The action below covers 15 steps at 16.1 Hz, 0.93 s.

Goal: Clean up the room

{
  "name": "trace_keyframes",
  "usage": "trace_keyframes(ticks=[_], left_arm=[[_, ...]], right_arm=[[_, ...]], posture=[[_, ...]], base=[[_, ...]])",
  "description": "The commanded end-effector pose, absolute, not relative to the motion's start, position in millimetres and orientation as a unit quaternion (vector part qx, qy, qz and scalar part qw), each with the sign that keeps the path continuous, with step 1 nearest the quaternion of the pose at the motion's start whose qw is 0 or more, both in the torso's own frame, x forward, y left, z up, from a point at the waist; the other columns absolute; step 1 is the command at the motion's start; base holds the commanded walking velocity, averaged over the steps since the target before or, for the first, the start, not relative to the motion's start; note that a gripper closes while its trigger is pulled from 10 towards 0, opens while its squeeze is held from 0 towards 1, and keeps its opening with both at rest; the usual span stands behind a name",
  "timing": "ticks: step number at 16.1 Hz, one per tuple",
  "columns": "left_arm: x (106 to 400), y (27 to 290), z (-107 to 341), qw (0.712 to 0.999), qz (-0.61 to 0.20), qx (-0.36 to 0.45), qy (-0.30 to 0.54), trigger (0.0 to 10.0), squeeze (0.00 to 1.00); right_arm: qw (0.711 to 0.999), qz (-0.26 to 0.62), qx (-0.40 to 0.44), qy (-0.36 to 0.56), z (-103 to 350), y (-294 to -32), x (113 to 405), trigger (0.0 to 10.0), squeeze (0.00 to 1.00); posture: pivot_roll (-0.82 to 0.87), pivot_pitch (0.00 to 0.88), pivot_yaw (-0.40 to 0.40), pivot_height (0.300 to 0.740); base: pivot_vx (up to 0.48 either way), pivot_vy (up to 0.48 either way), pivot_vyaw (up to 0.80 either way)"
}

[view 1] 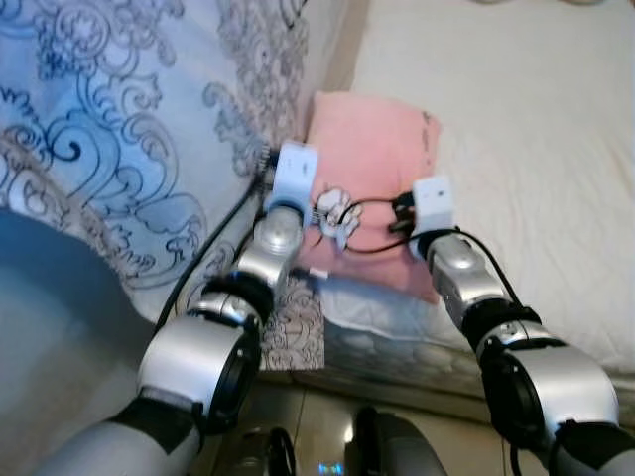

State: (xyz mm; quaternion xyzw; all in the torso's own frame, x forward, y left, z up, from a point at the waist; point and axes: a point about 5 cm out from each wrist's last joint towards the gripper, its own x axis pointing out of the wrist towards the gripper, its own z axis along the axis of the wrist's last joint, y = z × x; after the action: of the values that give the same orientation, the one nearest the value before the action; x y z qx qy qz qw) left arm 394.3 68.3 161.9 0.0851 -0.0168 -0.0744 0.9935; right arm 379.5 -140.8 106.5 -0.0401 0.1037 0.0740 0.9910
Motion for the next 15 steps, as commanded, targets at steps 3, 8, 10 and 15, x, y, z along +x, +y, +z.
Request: trace_keyframes(ticks=[3,8,10,15], left_arm=[[390,80,168,0.989,-0.098,0.076,-0.081,10.0,1.0],[364,95,160,0.978,-0.129,0.077,-0.146,10.0,1.0],[333,84,160,0.966,-0.186,0.069,-0.165,10.0,1.0],[301,121,115,0.981,-0.165,0.067,-0.073,10.0,0.0]], right_arm=[[0.993,0.069,-0.01,0.1,93,-138,370,10.0,1.0],[0.997,0.063,-0.002,0.049,88,-143,358,10.0,1.0],[0.998,0.033,-0.032,-0.051,103,-153,339,10.0,1.0],[0.993,-0.049,-0.095,-0.059,91,-177,270,10.0,1.0]], posture=[[-0.16,0.169,0.06,0.74],[-0.16,0.067,0.062,0.74],[-0.14,0.0,0.062,0.74],[-0.14,0.0,0.055,0.74]], base=[[0.0,0.0,0.0],[0.0,0.0,0.0],[0.0,0.0,0.0],[0.0,0.0,0.0]])
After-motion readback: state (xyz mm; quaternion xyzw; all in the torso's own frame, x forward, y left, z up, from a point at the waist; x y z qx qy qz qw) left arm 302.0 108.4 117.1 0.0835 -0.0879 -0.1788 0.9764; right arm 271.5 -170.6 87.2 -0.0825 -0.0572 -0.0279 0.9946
